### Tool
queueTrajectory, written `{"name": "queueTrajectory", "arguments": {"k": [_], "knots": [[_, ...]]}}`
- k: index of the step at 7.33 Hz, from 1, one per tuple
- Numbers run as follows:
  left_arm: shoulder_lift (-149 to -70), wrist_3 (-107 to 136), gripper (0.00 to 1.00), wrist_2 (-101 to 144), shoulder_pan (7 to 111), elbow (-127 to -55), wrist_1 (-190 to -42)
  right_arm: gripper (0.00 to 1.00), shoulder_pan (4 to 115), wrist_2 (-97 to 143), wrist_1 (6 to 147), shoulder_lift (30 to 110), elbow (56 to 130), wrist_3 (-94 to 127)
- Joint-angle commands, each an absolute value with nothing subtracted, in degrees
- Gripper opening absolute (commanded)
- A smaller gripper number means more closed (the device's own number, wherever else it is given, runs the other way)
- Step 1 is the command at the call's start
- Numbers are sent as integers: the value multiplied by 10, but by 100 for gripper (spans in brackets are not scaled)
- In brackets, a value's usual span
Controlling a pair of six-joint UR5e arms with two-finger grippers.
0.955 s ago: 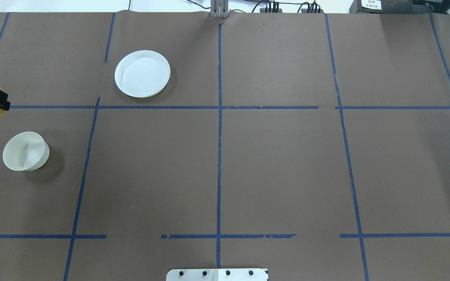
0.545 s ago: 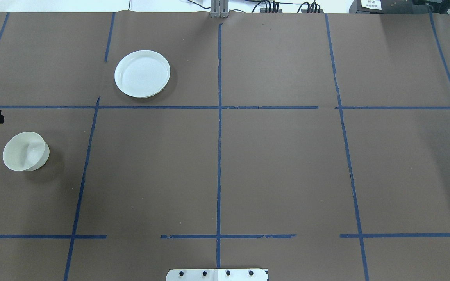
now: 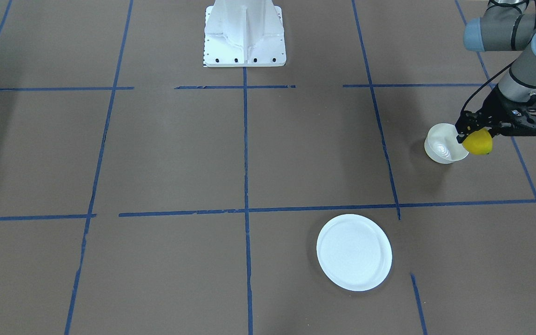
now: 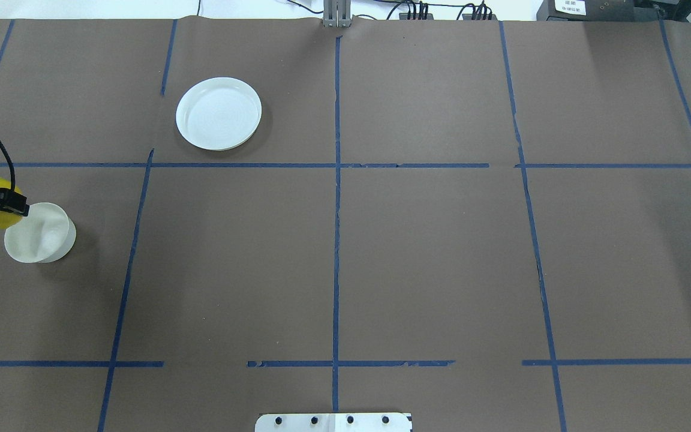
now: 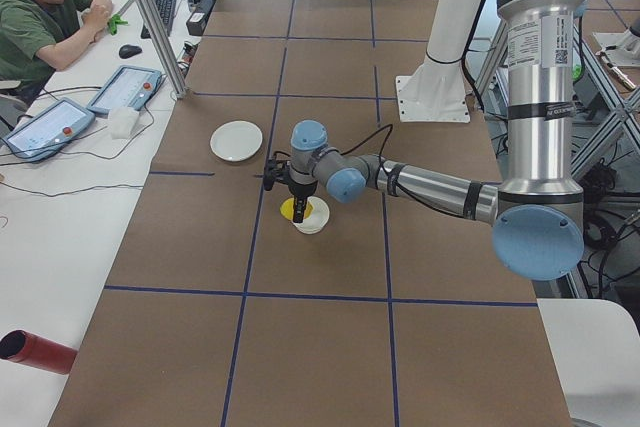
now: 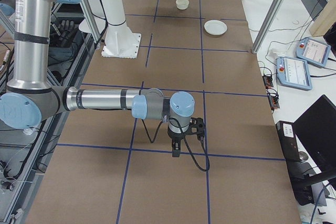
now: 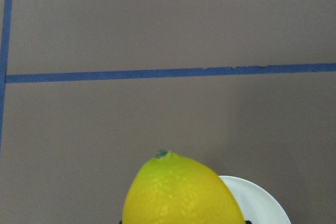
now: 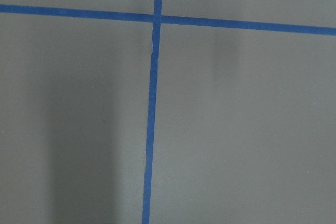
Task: Move lemon from plate to bowl
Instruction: 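Lower the lemon into the white bowl and open the left gripper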
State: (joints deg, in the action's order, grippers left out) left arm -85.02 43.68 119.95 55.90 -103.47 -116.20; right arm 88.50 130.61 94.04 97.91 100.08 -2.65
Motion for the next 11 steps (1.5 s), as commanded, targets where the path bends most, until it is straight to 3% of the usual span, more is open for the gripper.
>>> {"name": "queueTrajectory", "arguments": {"k": [1,2,3,4,5,8,11], "knots": [[-851,437,0,1227,536,-1029,-1162,100,885,1306,940,979,1000,-26],[-852,437,0,1229,529,-1028,-1162,100,885,1306,940,979,1001,-26],[-852,437,13,1229,525,-1028,-1162,100,885,1306,940,979,1001,-26],[-852,435,72,1229,524,-1027,-1163,100,885,1306,940,979,1000,-26],[-851,434,100,1229,525,-1029,-1164,100,885,1306,940,979,1000,-26],[-853,412,100,1290,537,-1054,-1158,100,885,1306,940,979,1001,-26],[-853,186,100,1291,694,-1056,-1066,100,885,1306,940,979,1001,-26]]}}
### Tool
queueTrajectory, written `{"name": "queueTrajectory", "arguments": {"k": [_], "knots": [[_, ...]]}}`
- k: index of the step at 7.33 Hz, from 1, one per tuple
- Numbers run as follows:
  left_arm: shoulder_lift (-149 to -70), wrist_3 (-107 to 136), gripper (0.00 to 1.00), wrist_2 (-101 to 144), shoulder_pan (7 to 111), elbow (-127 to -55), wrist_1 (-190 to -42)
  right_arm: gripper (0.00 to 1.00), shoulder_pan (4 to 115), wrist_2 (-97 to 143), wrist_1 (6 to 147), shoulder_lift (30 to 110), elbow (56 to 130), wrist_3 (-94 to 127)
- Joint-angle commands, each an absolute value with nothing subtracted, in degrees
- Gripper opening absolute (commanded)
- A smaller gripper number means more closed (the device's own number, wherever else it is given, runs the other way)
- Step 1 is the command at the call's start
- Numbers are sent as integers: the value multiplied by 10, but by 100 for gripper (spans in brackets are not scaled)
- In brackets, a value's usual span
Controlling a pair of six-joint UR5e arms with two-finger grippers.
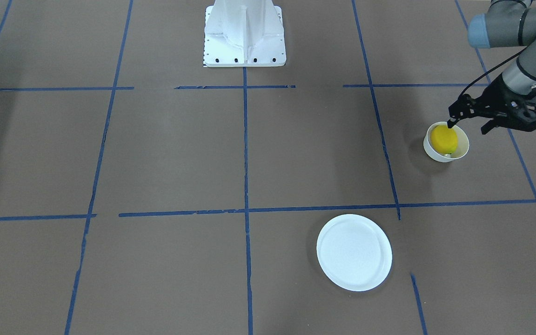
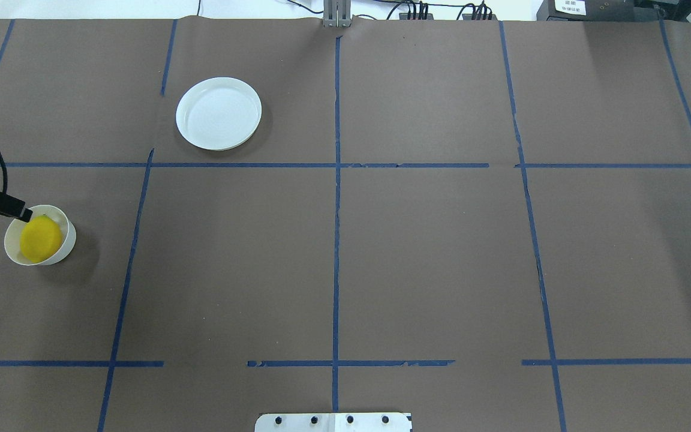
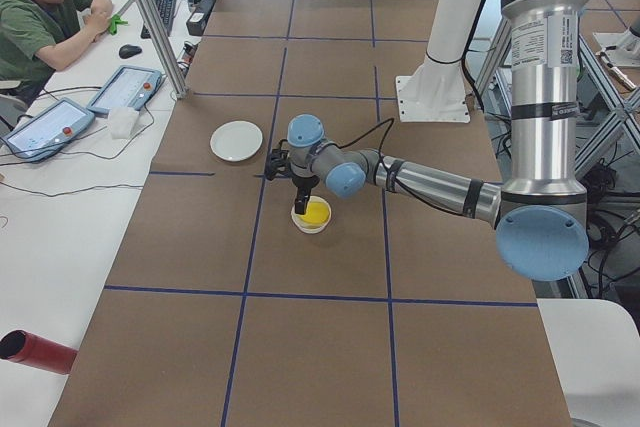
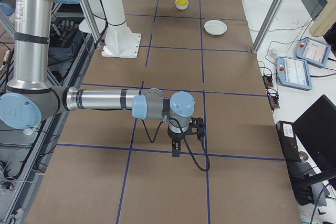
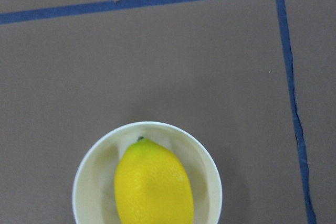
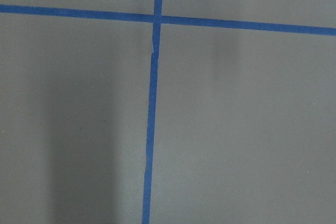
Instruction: Move lemon from plate to bowl
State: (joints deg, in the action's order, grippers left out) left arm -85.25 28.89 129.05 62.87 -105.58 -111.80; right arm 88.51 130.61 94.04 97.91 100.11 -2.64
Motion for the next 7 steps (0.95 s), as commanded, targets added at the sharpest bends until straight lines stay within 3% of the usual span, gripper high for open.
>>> {"name": "queueTrajectory", "arguments": {"k": [1,7], "knots": [[-851,103,100,1291,752,-1056,-1020,100,885,1306,940,979,1001,-26],[-786,-60,100,1345,920,-1027,-925,100,885,1306,940,979,1001,-26]]}}
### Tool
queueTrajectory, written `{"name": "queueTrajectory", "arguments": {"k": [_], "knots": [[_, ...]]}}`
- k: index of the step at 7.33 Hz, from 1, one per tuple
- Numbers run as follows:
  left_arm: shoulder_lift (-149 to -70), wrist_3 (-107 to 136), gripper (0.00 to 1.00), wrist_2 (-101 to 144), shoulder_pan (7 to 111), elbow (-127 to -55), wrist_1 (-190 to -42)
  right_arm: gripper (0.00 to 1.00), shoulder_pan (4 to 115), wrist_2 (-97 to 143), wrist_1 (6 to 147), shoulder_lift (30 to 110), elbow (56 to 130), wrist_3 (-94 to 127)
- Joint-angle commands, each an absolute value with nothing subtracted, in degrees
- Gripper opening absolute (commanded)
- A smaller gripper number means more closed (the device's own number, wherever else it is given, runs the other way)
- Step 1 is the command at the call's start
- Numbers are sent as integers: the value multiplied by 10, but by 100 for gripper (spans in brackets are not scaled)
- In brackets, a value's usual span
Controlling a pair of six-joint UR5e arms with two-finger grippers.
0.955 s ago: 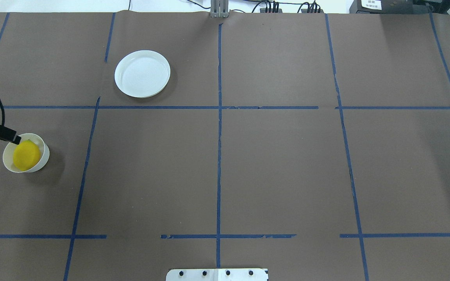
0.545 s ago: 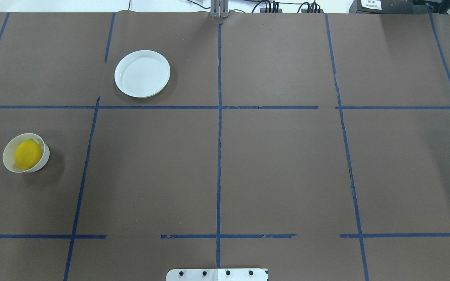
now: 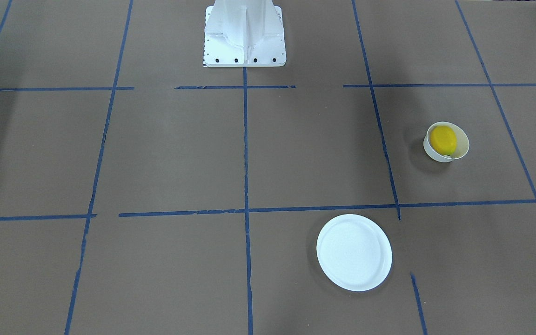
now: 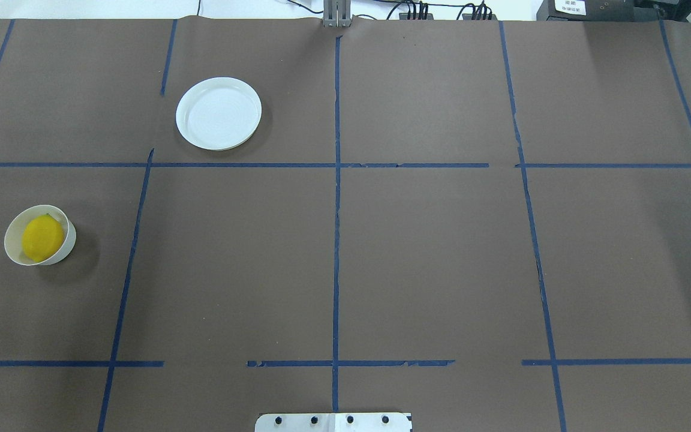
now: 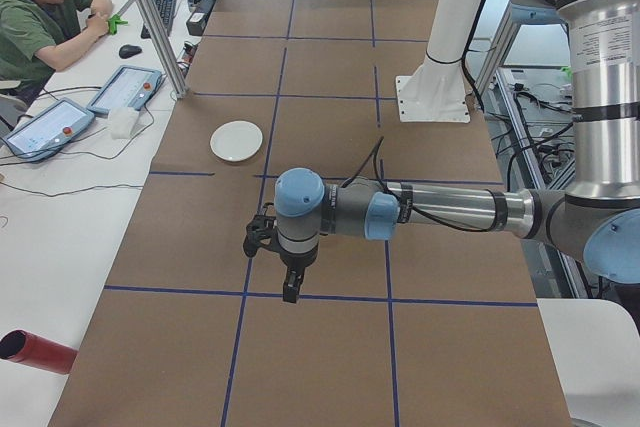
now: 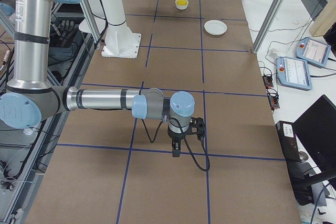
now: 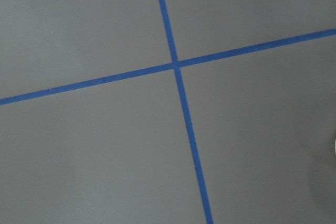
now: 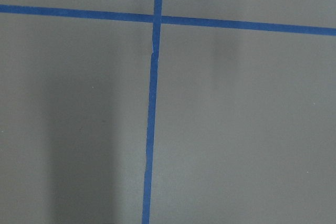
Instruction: Move lemon from plate to bowl
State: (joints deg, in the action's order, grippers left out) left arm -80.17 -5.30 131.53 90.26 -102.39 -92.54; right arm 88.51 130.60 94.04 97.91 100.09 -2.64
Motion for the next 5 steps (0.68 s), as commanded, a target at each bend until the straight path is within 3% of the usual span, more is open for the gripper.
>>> {"name": "queueTrajectory", "arguments": {"k": [1,5], "knots": [[-786,-60,100,1342,919,-1020,-926,100,885,1306,940,978,1001,-26],[-791,-60,100,1343,917,-1013,-928,100,885,1306,940,979,1001,-26]]}}
